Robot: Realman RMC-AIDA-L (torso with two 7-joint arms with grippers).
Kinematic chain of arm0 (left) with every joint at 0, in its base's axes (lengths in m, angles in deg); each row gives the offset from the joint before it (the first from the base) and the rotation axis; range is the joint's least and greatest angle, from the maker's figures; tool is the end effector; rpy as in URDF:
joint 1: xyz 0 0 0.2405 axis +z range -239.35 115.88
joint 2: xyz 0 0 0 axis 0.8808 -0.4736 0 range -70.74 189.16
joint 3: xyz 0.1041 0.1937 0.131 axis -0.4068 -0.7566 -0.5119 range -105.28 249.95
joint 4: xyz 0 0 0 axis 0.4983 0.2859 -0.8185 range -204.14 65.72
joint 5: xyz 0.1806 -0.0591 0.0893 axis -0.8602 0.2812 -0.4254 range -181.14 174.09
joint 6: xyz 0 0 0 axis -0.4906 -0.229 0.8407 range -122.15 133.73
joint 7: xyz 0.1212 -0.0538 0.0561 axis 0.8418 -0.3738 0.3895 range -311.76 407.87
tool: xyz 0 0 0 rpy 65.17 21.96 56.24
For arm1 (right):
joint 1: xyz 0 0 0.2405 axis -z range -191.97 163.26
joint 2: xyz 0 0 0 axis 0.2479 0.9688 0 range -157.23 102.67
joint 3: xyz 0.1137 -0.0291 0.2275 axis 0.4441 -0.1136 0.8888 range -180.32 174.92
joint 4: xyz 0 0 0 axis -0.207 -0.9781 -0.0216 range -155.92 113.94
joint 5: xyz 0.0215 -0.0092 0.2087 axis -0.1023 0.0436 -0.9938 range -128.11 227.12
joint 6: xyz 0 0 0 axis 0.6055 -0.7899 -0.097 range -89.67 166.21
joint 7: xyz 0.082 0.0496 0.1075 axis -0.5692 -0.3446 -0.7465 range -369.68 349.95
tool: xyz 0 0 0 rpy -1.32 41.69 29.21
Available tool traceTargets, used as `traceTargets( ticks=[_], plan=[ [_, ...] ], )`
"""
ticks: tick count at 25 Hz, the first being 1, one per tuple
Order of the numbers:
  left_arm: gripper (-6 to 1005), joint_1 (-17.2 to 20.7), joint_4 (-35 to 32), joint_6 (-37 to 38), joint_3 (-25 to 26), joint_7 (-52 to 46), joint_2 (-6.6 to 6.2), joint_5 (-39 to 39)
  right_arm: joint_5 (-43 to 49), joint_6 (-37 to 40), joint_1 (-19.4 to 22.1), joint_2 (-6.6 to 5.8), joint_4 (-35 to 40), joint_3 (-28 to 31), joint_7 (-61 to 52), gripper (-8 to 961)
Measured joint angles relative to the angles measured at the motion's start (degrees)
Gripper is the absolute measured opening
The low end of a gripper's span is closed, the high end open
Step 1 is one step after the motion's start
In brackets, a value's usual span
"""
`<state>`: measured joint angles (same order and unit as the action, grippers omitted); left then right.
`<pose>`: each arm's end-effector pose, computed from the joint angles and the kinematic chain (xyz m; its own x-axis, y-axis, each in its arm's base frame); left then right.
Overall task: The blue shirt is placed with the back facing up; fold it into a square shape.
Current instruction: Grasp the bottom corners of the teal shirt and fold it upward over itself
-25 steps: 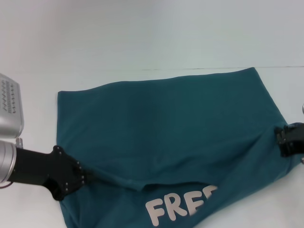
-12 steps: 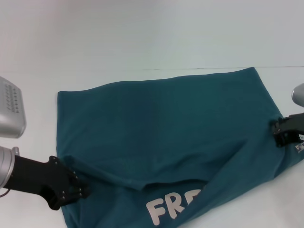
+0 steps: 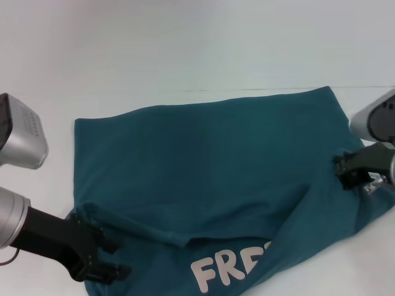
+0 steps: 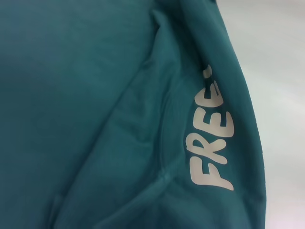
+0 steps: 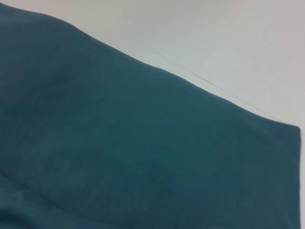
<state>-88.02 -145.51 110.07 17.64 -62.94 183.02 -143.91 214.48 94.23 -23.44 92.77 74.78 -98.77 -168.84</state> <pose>-0.2298 0.3020 0.0258 0.8683 0.4918 -0.0646 0.4819 -0.8673 -0.1249 0.2142 0.3338 0.0153 0.8235 -0.5600 -0.0903 -0.4054 -0.4697 -0.7843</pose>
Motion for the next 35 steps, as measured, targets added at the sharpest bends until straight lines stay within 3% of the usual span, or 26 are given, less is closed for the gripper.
traceTargets(
  ticks=[6, 12, 19, 25, 27, 35],
  plan=[
    [563, -0.82, 1.78, -0.21, -1.36, -2.42, 0.18, -2.2, -0.01, 0.03, -3.5, 0.0, -2.35, 0.21, 0.75, 40],
    [562, -0.72, 2.39, -2.03, -1.23, -2.1, 0.22, -2.1, -1.59, 3.02, -5.33, 0.07, -1.99, 1.12, 0.6, 43],
    [561, -0.17, 2.27, -6.19, -0.96, -1.55, 0.25, -2.14, -2.88, 9.7, -5.37, 0.12, 3.28, 6.55, -1.09, 47],
    [560, 0.0, 2.31, -7.39, -1.02, -1.26, 0.16, -2.22, -2.88, 13.65, -5.18, 0.13, 5.12, 6.98, -1.45, 268],
    [560, 0.32, 2.38, -7.73, -1.03, -0.98, 0.11, -2.26, -2.88, 13.82, -4.86, 0.24, 5.18, 6.39, -1.85, 475],
    [559, 0.74, 1.6, -7.53, -1.0, -1.91, 0.0, -4.17, -2.55, 15.31, -4.11, 0.22, 8.75, 5.69, -3.73, 658]
  ],
)
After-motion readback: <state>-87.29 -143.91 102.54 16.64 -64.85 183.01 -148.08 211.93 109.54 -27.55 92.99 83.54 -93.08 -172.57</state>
